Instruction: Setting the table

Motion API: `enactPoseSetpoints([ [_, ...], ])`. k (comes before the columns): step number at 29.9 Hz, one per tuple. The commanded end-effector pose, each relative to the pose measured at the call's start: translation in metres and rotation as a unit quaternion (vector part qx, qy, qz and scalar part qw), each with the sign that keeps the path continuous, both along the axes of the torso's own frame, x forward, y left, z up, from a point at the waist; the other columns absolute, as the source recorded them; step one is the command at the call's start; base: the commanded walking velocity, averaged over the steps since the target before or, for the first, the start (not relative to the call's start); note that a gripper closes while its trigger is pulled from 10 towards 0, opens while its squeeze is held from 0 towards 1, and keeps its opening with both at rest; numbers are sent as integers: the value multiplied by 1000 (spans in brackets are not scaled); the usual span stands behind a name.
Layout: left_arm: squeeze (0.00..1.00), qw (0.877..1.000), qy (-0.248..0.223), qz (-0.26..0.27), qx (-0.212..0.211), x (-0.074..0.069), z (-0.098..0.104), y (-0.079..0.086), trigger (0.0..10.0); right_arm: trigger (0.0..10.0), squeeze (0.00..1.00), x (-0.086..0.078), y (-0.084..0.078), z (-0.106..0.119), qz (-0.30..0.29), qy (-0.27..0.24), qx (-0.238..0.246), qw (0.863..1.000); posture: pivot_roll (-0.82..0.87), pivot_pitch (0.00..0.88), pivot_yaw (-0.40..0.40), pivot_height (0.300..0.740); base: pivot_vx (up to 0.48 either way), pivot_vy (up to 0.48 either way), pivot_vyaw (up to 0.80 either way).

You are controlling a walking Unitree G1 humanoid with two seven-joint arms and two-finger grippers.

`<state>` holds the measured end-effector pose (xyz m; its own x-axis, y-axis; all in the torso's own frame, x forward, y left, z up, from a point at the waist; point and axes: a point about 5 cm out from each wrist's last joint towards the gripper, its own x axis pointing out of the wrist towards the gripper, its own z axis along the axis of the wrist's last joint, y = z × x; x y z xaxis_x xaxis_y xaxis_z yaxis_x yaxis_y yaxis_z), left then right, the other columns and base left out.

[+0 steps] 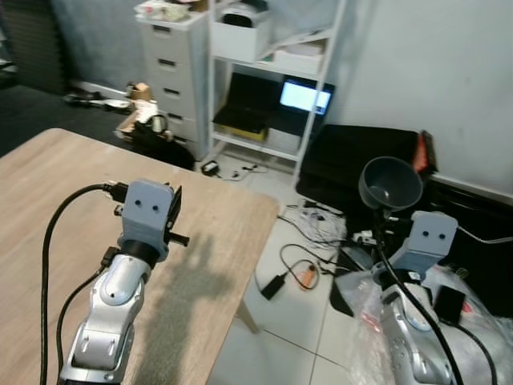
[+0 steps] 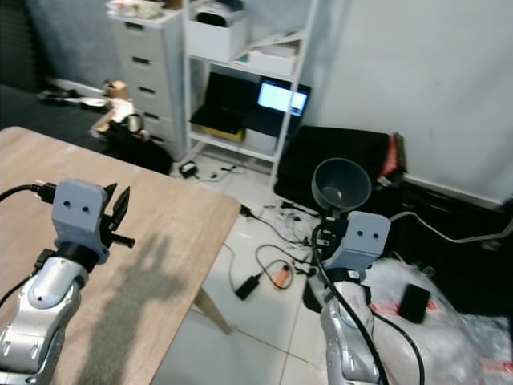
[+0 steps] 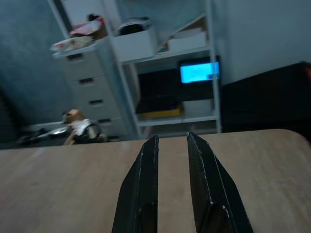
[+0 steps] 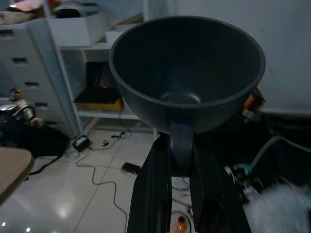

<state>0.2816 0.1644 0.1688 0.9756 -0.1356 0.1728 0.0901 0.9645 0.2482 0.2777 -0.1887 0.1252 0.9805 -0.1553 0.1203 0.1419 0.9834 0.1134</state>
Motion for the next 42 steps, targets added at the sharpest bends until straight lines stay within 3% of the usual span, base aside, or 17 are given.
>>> enactPoseSetpoints([
  [1, 0, 1000, 7, 0, 4, -1, -3, 0, 10000, 9608, 0, -1, 0, -2, 0, 5, -4, 1000, 21, 0, 59, 740, 0, 0, -800],
  [42, 0, 1000, 6, -3, 4, 1, -3, 0, 10000, 8706, 0, -1, 1, -4, -5, 11, -4, 1000, 22, 0, 63, 740, 0, 0, -800],
])
